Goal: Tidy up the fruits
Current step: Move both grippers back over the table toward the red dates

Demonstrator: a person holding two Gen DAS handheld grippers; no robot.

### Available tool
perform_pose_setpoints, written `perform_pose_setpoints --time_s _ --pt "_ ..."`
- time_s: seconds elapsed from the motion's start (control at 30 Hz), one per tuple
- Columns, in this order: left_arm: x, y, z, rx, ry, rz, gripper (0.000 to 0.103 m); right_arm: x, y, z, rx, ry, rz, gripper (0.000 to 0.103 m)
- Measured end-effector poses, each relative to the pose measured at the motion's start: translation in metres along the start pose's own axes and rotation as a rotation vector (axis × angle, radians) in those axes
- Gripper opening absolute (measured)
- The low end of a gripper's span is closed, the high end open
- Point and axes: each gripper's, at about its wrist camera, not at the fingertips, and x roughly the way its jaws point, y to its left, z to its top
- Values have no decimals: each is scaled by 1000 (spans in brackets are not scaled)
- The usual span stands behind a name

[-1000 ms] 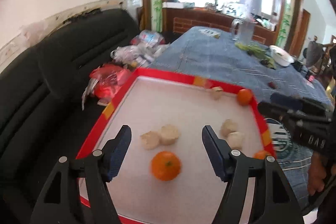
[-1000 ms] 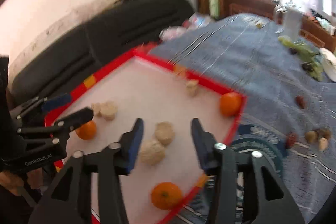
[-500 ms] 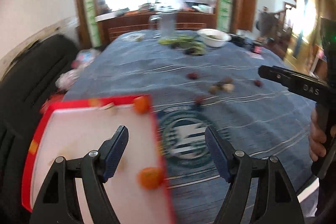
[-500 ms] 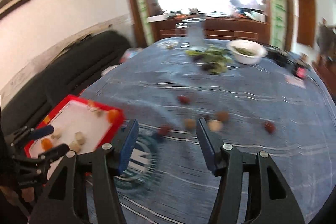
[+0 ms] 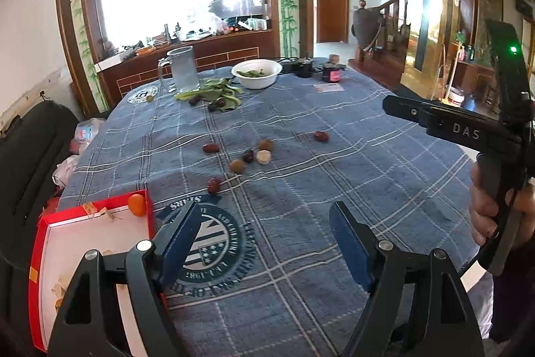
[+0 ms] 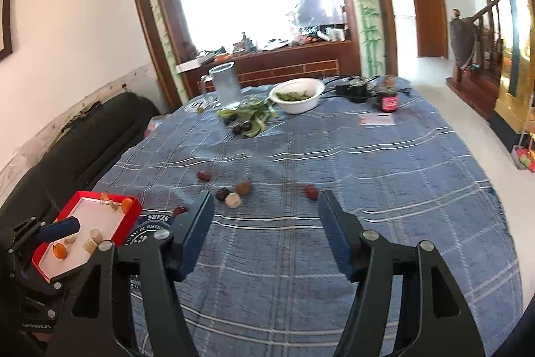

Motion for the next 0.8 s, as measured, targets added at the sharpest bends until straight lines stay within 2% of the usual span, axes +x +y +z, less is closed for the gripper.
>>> perform_pose_setpoints --time_s 0.23,0.5,0.6,0.73,0.8 --pt "-19 -17 5 32 -41 -6 80 -38 -15 -2 20 -64 -37 78" --pt "-48 -33 18 65 -117 12 82 -65 -25 4 43 -136 -29 89" --pt "-59 -34 32 53 -150 11 82 -69 -27 4 44 -143 -19 89" --pt "-83 -31 64 41 -238 21 82 -76 -33 7 40 -160 -21 92" --pt "-106 -26 81 41 -331 73 85 -78 -37 10 48 -167 -16 92"
